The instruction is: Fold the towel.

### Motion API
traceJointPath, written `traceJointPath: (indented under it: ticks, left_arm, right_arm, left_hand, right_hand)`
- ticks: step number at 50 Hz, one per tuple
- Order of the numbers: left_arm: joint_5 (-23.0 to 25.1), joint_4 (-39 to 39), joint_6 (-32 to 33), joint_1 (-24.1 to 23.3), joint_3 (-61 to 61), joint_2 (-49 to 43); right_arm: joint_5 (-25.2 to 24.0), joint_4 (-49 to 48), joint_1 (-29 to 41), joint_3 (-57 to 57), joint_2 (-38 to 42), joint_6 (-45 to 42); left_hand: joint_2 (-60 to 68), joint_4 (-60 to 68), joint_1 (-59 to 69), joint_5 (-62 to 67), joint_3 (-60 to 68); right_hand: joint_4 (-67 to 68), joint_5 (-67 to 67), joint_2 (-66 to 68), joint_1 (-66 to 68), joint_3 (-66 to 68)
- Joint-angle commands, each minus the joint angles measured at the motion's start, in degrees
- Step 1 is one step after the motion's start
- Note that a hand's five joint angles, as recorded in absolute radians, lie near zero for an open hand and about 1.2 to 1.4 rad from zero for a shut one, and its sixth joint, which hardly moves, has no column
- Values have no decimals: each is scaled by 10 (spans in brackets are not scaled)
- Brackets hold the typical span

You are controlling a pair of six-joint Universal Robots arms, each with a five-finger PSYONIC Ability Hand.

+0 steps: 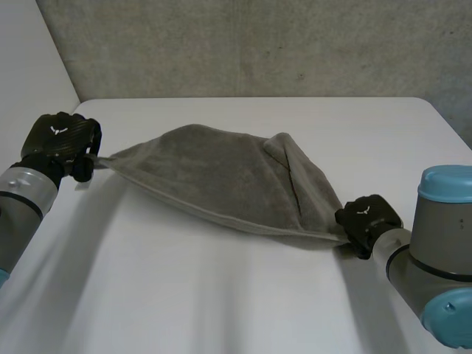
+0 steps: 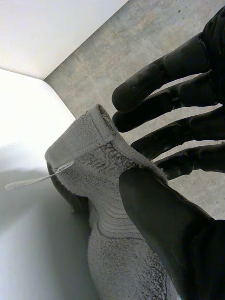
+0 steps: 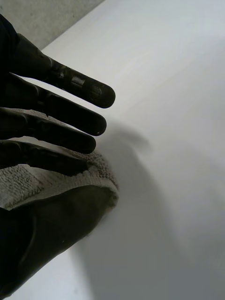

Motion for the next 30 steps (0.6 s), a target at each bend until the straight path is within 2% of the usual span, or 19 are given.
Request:
traceJointPath:
  ticks: [1, 2, 6, 8, 11, 14, 20, 25, 30]
  left_arm:
    - [0, -1, 0, 0, -1, -1]
    - [0, -2, 0, 0, 0, -1]
    - [0, -2, 0, -1, 0, 0]
    - [0, -3, -1, -1, 4, 8]
    - [1, -4, 0, 0, 9, 15]
    - [2, -15, -2, 5, 18, 69]
    - [1, -30, -22, 11, 37, 145]
    - [5, -67, -74, 32, 72, 233]
    - [6, -114, -99, 38, 107, 258]
  right_arm:
    - [-7, -4, 0, -5, 14, 13]
    - [-8, -6, -4, -6, 11, 21]
    - [-8, -11, -15, -12, -3, 44]
    - [-9, -13, -18, -21, -55, 68]
    - [-9, -14, -23, -23, -89, 76]
    - [-13, -10, -42, -45, -187, 77]
    - [-33, 11, -45, -89, -281, 72]
    - [-80, 107, -66, -182, -346, 59]
    - [-101, 179, -91, -246, -353, 51]
  left_hand:
    - [-71, -74, -19, -145, -87]
    - [-71, -74, -19, -145, -87]
    - [-71, -74, -19, -145, -87]
    - [-71, -74, -19, -145, -87]
    - [-71, -74, -19, -145, -87]
    - [-71, -74, -19, -145, -87]
    - [-71, -74, -19, -145, -87]
    - [-71, -74, -19, -145, -87]
    - [-71, -74, -19, -145, -87]
  right_hand:
    - [136, 137, 136, 136, 136]
    - [228, 228, 228, 228, 228]
    - [229, 229, 229, 229, 229]
    - [229, 229, 229, 229, 229]
    - [229, 229, 229, 229, 229]
    - [229, 229, 229, 229, 229]
    - [229, 229, 229, 229, 229]
    - [229, 229, 229, 229, 229]
    - [229, 229, 229, 229, 229]
